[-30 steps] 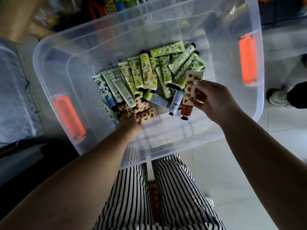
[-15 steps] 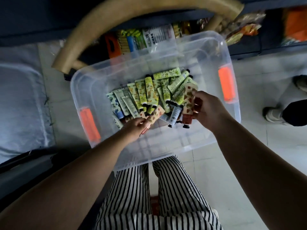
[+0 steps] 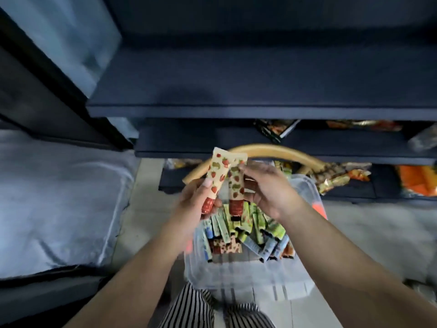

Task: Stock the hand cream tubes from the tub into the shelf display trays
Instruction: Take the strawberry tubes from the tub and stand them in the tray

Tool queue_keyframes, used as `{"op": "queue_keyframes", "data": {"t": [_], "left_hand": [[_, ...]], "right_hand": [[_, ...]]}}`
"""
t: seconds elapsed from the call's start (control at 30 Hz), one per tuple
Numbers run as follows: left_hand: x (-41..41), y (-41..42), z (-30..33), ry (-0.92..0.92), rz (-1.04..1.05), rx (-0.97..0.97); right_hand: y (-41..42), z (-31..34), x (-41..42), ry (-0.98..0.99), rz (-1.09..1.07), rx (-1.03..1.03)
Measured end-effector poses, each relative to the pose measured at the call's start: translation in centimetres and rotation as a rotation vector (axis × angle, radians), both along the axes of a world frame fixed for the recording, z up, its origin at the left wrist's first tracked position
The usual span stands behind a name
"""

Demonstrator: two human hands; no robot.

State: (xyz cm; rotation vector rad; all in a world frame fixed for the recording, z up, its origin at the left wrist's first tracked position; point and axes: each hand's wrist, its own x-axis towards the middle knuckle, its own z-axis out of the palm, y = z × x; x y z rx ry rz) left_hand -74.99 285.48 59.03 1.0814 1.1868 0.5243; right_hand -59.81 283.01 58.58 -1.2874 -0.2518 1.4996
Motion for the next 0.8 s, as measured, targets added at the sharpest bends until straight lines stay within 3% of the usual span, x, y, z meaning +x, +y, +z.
{"op": "queue_keyframes", "data": {"t": [0.3,0.67,0.8], "left_hand": [[-6.1,6.4,9.6,-0.217,0.057,0.207],[-9.7,18.5,18.2,-0.394,-0.131,0.439],[-9.1,19.9,21.5,-0.484,-0.156,0.502]], "right_hand": [[5.5,11.1,-5.1,-0.128,0.052,0.252],[11.6,22.1,-9.0,-0.456,-0.112,0.482],[12.7,25.3,-8.6,-0.481,-0.202,0.552]]}}
